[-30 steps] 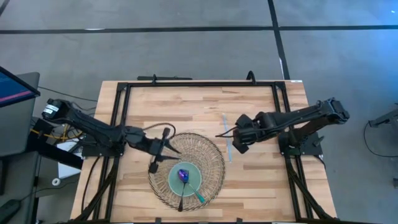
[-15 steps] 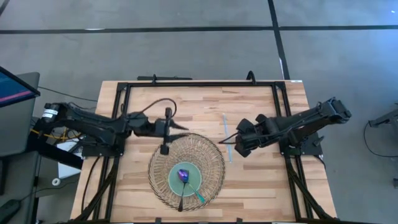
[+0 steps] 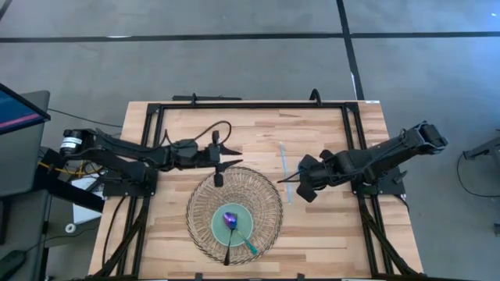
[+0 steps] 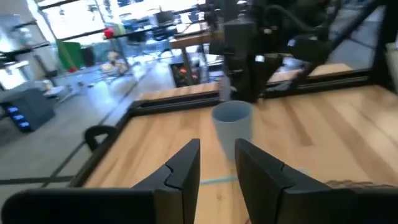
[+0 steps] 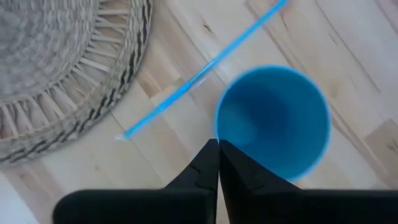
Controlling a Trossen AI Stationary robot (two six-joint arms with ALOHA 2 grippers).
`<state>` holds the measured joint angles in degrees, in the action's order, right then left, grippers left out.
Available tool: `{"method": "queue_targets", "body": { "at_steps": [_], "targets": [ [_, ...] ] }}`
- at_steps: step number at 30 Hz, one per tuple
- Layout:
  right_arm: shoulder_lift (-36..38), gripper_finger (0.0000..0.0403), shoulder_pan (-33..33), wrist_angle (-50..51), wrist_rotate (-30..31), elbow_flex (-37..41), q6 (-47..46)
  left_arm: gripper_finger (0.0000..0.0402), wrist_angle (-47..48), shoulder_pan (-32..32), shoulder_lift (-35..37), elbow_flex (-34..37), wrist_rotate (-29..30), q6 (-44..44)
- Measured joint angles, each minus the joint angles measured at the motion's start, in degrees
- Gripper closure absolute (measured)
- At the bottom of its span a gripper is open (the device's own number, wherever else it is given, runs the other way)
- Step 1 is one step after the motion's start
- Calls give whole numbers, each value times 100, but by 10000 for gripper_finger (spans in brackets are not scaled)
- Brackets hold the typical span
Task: Pick & Place Utensil
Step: Put the blue cup on the brown mat to the top right of the green bowl
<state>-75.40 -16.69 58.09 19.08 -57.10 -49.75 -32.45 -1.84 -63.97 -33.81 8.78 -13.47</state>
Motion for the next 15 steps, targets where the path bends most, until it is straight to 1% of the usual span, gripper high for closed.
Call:
{"method": "queue_targets", "body": {
  "at_steps": [3,6,7,11,15],
  "targets": [
    [-73,383,148,-44,-305,0,159,281,-84,21,29,-36,180,-1],
    [-188,362,315,-80,-716,0,215,251,-54,-9,94,-36,188,-10],
    [-221,354,361,-99,-768,0,214,241,-57,-26,99,-36,184,-14],
    [-291,334,502,-131,-649,0,217,207,-59,-36,102,-36,184,-72],
    [-336,326,621,-154,-568,0,231,191,-65,-29,102,-36,189,-148]
  ]
}}
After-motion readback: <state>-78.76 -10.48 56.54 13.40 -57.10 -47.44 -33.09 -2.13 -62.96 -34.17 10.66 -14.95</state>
